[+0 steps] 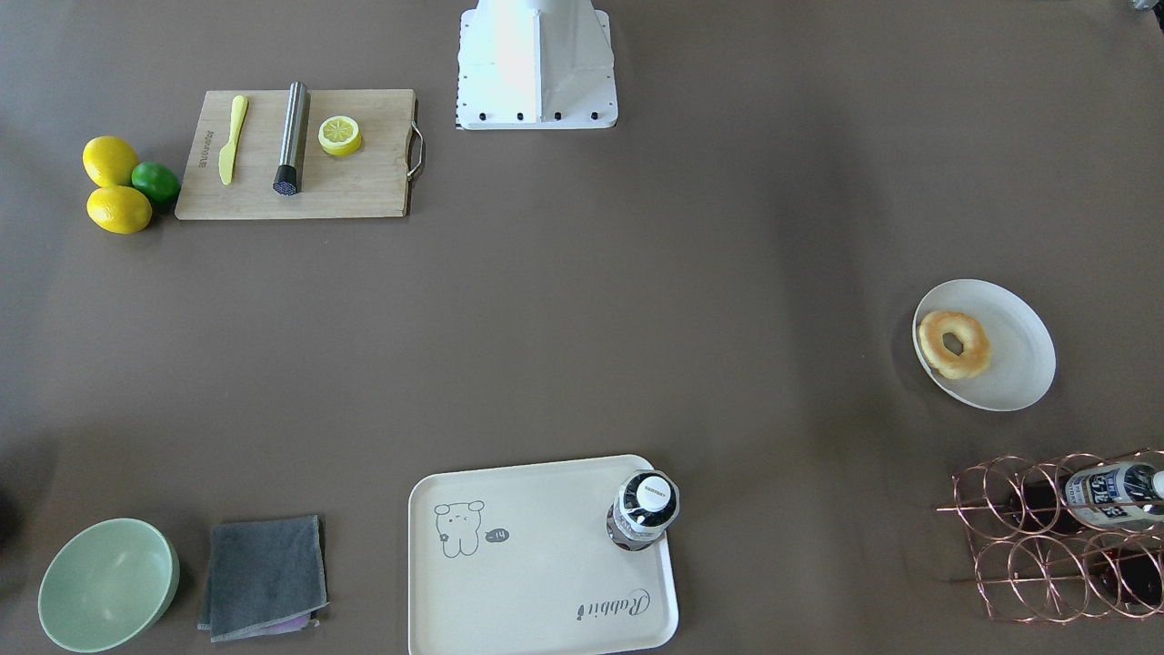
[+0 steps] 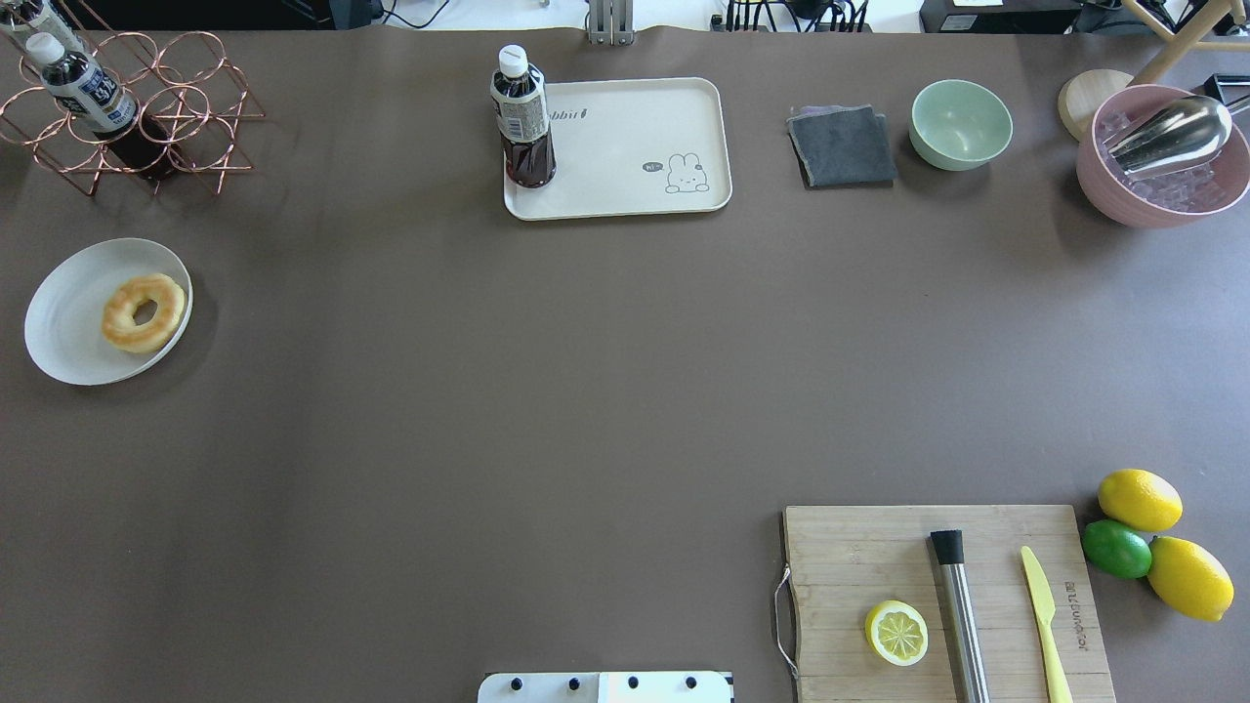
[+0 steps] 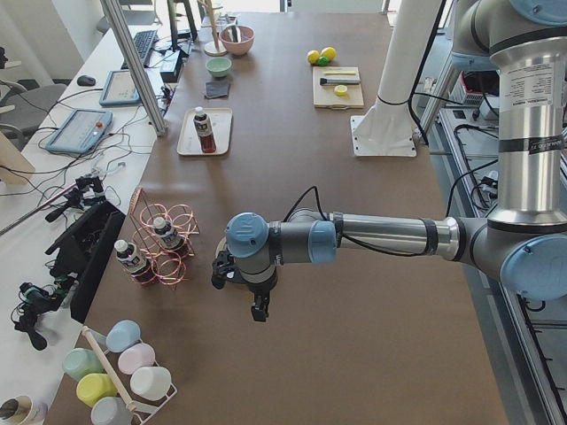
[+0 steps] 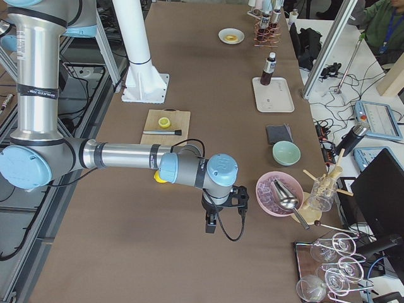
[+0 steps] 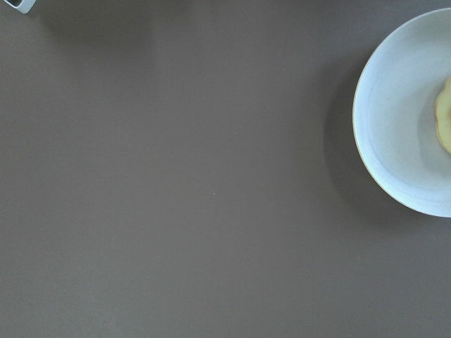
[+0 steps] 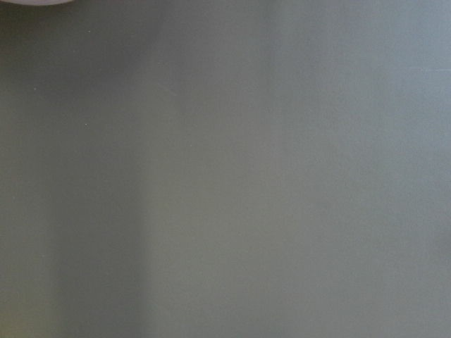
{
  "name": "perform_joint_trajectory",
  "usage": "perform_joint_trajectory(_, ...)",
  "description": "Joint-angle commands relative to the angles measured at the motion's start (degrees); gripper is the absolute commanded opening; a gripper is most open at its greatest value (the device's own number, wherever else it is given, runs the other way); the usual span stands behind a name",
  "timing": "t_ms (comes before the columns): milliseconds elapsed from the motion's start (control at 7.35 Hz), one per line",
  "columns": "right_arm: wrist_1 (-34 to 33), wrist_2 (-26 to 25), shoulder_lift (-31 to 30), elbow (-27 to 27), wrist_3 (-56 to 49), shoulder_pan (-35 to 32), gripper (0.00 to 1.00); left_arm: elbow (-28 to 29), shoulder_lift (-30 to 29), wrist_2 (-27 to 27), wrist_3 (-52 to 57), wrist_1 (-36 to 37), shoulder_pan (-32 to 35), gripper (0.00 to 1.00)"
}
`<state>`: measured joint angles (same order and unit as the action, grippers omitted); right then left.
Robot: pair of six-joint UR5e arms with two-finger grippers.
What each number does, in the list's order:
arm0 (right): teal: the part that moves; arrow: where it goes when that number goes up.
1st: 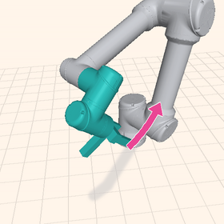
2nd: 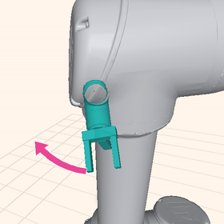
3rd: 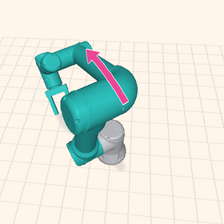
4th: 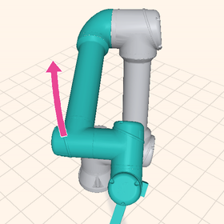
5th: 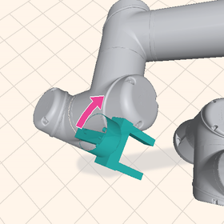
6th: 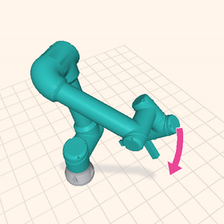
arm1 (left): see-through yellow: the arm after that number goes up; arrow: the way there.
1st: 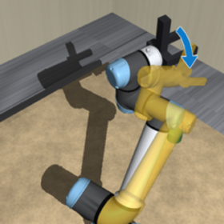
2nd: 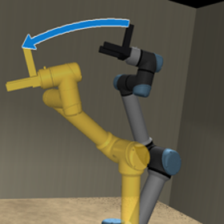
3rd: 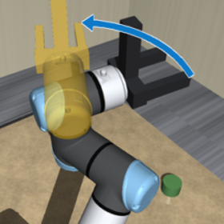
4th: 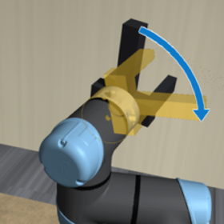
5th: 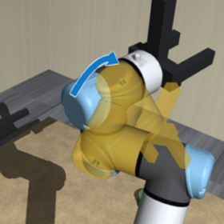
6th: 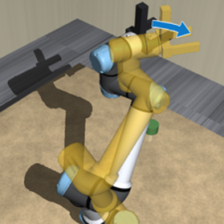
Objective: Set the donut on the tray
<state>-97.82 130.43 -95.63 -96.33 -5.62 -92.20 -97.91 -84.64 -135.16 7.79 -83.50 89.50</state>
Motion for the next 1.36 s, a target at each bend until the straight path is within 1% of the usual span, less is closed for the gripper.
perform_joint_trajectory(0,0.00,0.00,0.00,0.00,0.00,-0.09,1.00,-0.18,0.00,0.07,0.12,0.09,-0.03,0.98)
perform_joint_trajectory(408,0.00,0.09,0.00,0.00,0.09,0.00,1.00,-0.70,-1.14,-0.01,0.03,-0.17,-0.12,0.98)
perform_joint_trajectory(544,0.00,0.61,0.00,-0.09,0.26,-0.09,1.00,-0.71,-3.06,-0.01,-0.14,-1.92,-0.38,0.98)
perform_joint_trajectory(680,-0.09,0.79,0.00,-0.09,0.61,-0.09,1.00,1.21,-4.73,-0.10,-0.23,-6.81,-0.56,0.98)
perform_joint_trajectory(816,0.00,0.79,-0.09,-0.09,0.61,-0.09,1.00,4.10,-5.79,-0.45,-0.23,-9.99,-0.56,0.98)
perform_joint_trajectory(1088,0.00,0.87,0.70,-0.17,0.70,-0.09,1.00,4.92,-5.80,-0.63,-0.14,-11.42,-0.56,0.98)
perform_joint_trajectory(1224,-0.09,2.36,0.88,-0.78,0.79,0.00,1.00,4.31,-6.50,-2.20,-3.45,-13.25,-0.56,0.98)
